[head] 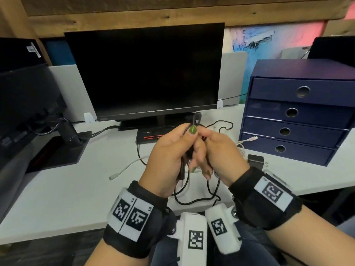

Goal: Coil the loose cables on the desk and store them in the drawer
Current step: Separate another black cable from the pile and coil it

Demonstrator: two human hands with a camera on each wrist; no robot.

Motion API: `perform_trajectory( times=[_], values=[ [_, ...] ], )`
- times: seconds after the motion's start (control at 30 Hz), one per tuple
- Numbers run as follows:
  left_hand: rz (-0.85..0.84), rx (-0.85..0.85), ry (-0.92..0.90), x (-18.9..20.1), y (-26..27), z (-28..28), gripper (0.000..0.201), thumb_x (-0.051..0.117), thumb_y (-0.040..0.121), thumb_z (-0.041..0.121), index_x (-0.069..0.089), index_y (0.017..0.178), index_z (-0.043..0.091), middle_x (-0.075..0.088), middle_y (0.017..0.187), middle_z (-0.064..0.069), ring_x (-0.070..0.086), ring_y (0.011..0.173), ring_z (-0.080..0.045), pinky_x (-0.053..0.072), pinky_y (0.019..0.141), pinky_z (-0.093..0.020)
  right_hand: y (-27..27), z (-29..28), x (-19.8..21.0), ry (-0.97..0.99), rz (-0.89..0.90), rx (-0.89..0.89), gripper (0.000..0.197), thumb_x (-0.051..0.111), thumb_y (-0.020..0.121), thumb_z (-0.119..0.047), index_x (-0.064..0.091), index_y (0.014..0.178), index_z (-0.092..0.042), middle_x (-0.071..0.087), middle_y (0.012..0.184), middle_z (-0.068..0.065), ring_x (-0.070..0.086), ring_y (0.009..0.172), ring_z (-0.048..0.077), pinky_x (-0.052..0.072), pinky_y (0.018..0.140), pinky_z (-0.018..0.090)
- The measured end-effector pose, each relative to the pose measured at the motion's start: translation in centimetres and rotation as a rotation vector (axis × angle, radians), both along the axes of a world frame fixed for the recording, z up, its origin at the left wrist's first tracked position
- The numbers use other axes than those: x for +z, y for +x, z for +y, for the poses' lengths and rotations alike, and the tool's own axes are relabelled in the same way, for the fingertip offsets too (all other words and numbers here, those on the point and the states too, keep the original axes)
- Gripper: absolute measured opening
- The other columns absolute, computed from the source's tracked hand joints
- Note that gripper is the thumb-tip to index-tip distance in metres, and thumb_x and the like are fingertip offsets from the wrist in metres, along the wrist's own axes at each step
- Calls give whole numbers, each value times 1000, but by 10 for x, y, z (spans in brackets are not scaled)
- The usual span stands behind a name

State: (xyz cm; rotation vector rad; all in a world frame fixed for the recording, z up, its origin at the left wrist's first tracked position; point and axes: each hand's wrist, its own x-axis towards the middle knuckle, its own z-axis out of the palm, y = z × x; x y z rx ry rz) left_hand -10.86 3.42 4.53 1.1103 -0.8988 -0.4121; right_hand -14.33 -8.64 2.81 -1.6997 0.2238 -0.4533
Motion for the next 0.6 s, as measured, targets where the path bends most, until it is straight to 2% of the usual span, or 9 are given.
perform_trajectory(
  times=[0.03,0.1,0.13,0.2,0.27,0.33,0.47,0.53,0.6],
  values=[
    [2,-1,-16,-1,-1,-1,19,41,97,16,55,96,4,62,62,-5,56,52,-16,50,51,-24,-1,5,-3,-124,59,17,26,38,99,-18,59,93,-4,55,55,15,47,41,26,42,42,32],
    [-56,51,-8,-5,2,-3,14,38,100,10,51,99,5,74,87,-5,71,80,-18,56,71,-26,-5,13,-7,-403,142,70,20,42,95,-12,59,84,-11,51,63,6,43,42,2,34,42,13],
    [-127,109,24,-7,4,-3,13,36,101,7,49,99,5,74,97,-6,71,92,-17,55,80,-27,-7,15,-7,-450,172,120,21,45,92,-9,58,78,-18,51,62,4,40,38,-2,31,39,11],
    [-304,256,116,-10,7,-2,14,36,102,7,47,96,11,73,106,-1,69,100,-11,51,88,-24,-13,16,-8,-440,217,214,23,51,89,-11,52,79,-32,55,58,2,45,34,2,34,38,12],
    [-436,402,202,-12,12,2,15,37,102,11,46,93,20,73,100,6,67,95,0,48,82,-12,-18,14,-7,-360,241,256,15,59,88,-17,55,92,-30,58,54,5,47,35,10,45,43,24],
    [-524,513,300,-14,21,7,13,37,102,17,46,94,21,72,92,10,65,88,5,46,74,-10,-23,6,-4,-303,249,227,7,64,87,-20,61,92,-20,55,47,3,47,35,15,54,51,37],
    [-582,505,518,-17,34,16,18,36,102,28,47,92,17,67,75,5,61,68,0,44,60,-19,-31,-13,21,-346,91,169,7,69,84,-20,66,80,-16,49,49,-5,47,44,13,45,47,22],
    [-502,370,474,-15,30,17,31,34,101,37,50,90,12,64,65,-1,58,56,-13,44,58,-24,-33,-18,36,-376,-29,176,7,66,86,-21,66,81,-17,50,58,2,45,49,14,42,48,20],
    [-384,197,364,-12,24,16,42,32,97,41,55,89,7,59,56,-4,50,48,-20,44,58,-31,-31,-18,45,-383,-145,174,7,63,88,-18,67,81,-17,56,61,-2,46,50,14,42,47,21]
  ],
)
